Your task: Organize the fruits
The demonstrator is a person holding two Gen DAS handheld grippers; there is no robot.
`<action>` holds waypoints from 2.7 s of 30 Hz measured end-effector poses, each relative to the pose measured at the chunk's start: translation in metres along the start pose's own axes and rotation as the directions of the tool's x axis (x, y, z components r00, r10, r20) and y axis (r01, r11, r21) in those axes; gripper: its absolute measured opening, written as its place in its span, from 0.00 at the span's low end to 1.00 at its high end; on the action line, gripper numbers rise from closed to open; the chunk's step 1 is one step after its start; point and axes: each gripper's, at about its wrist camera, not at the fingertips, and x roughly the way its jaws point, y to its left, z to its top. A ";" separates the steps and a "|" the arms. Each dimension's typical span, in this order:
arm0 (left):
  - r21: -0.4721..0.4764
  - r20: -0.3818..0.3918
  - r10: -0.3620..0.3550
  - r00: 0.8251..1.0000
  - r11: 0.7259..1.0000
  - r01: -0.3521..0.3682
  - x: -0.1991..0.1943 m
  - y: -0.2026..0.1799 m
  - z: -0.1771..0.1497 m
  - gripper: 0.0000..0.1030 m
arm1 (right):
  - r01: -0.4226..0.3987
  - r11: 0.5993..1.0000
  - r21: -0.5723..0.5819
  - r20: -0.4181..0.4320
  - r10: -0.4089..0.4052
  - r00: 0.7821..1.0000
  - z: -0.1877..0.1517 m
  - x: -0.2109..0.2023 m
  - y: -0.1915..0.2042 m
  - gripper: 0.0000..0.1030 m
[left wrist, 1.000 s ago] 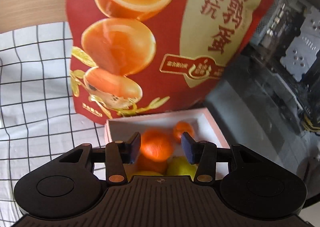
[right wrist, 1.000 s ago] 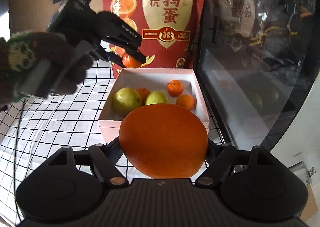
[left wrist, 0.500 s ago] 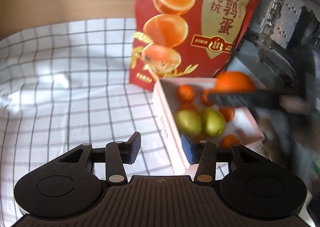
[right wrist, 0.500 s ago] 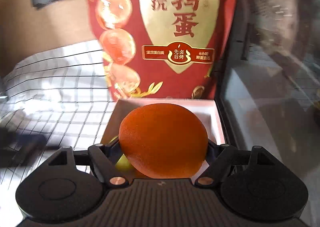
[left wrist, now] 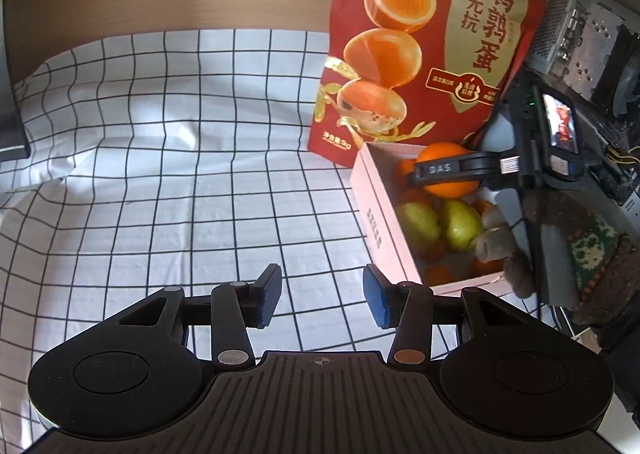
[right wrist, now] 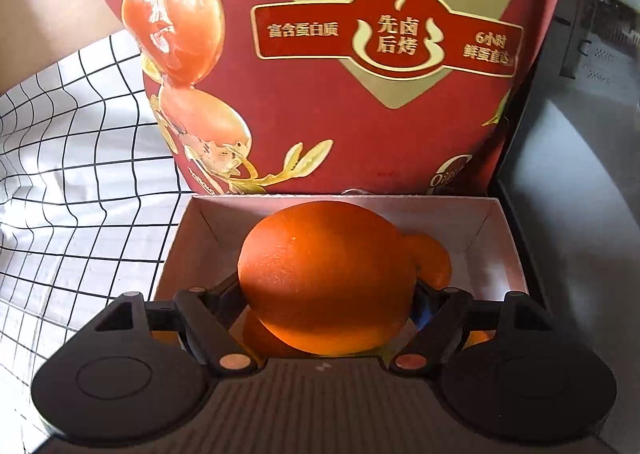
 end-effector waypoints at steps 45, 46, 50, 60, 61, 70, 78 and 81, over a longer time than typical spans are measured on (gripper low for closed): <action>0.121 0.112 0.061 0.992 0.990 -0.075 0.053 -0.018 -0.119 0.65 | -0.012 0.993 -0.120 0.102 0.025 0.994 -0.184 -0.110 0.031 0.81; 0.139 0.128 0.058 0.990 0.987 -0.075 0.055 -0.022 -0.122 0.72 | -0.016 0.994 -0.108 0.090 0.026 0.996 -0.185 -0.105 0.031 0.81; 0.124 0.166 0.065 0.984 0.989 -0.086 0.057 -0.024 -0.126 0.73 | 0.057 0.992 -0.116 0.119 -0.043 0.992 -0.190 -0.091 0.033 0.85; 0.112 0.178 0.107 0.978 0.985 -0.129 0.063 -0.026 -0.122 0.74 | 0.034 0.995 -0.094 0.148 -0.020 0.989 -0.189 -0.081 0.012 1.00; 0.112 0.178 0.107 0.978 0.985 -0.129 0.063 -0.026 -0.122 0.74 | 0.037 0.995 -0.091 0.165 -0.022 0.986 -0.190 -0.081 0.011 1.00; 0.108 0.176 0.106 0.979 0.986 -0.126 0.064 -0.026 -0.120 0.75 | 0.045 0.996 -0.081 0.202 -0.028 0.979 -0.192 -0.079 0.013 1.00; 0.109 0.176 0.106 0.979 0.986 -0.127 0.064 -0.026 -0.120 0.75 | 0.045 0.996 -0.081 0.202 -0.028 0.979 -0.192 -0.079 0.013 1.00; 0.109 0.176 0.106 0.979 0.986 -0.127 0.064 -0.026 -0.120 0.75 | 0.045 0.996 -0.081 0.202 -0.028 0.979 -0.192 -0.079 0.013 1.00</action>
